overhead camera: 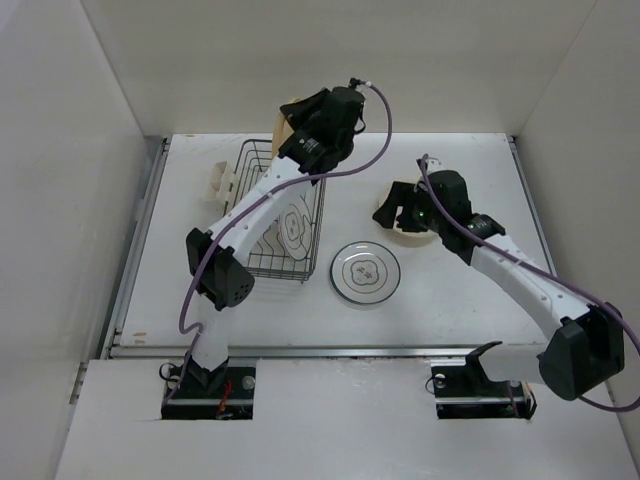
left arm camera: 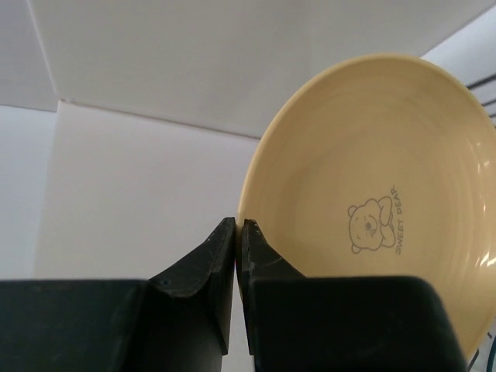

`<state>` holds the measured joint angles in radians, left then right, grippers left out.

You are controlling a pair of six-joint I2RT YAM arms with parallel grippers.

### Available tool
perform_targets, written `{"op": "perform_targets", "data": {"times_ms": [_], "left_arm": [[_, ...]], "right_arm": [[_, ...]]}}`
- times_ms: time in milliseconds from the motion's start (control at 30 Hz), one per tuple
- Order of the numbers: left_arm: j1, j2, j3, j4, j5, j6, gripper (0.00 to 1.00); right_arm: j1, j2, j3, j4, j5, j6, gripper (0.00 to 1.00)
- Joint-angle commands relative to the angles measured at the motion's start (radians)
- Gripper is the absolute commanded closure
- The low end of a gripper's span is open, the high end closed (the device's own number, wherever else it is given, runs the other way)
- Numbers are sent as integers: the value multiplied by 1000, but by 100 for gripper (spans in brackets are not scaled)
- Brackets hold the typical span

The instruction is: Unload the plates from the dish rack

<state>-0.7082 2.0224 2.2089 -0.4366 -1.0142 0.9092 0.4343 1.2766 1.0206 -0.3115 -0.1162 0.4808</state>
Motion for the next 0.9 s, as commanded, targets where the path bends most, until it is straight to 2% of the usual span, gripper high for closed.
{"op": "perform_targets", "data": {"times_ms": [0,67,100,167,233,267,300,333,433,533,700,733,767,800,833,867], "left_arm": [[16,-45,121,41,35,-74,100],[27,-56,156,-39,134,-182,100],[41,-56,175,-74,172,-302,100],[65,-56,259,-215,267,-418,100],[93,-67,288,-346,458,-549,100],[104,-82,279,-384,539,-581,100],[114,-93,264,-414,692,-611,100],[137,-112,246,-439,765,-639,100],[160,-139,164,-491,978,-714,100],[174,-159,89,-502,1109,-759,100],[194,-159,67,-502,1227,-814,100],[194,-159,67,-502,1236,-814,100],[194,-159,67,-502,1250,-814,100],[194,-159,67,-502,1250,-814,100],[194,-149,67,-502,1250,-814,100],[194,-149,67,-502,1250,-814,100]], "right_arm": [[11,-7,51,193,-33,18,25],[11,16,76,224,-33,38,21],[11,17,76,260,-43,48,20],[-5,56,111,288,-43,103,20],[-44,79,131,331,-83,145,20],[-58,101,131,360,-112,162,20],[-69,110,131,394,-144,183,20],[-78,122,131,447,-201,183,20],[-88,173,142,474,-240,193,20],[-88,220,151,474,-254,193,20],[-97,293,170,474,-258,193,20],[-97,315,170,485,-267,193,22],[-97,325,170,485,-279,193,29],[-97,325,170,485,-296,193,48],[-97,339,179,485,-307,193,57],[-97,339,179,485,-318,193,71]]}}
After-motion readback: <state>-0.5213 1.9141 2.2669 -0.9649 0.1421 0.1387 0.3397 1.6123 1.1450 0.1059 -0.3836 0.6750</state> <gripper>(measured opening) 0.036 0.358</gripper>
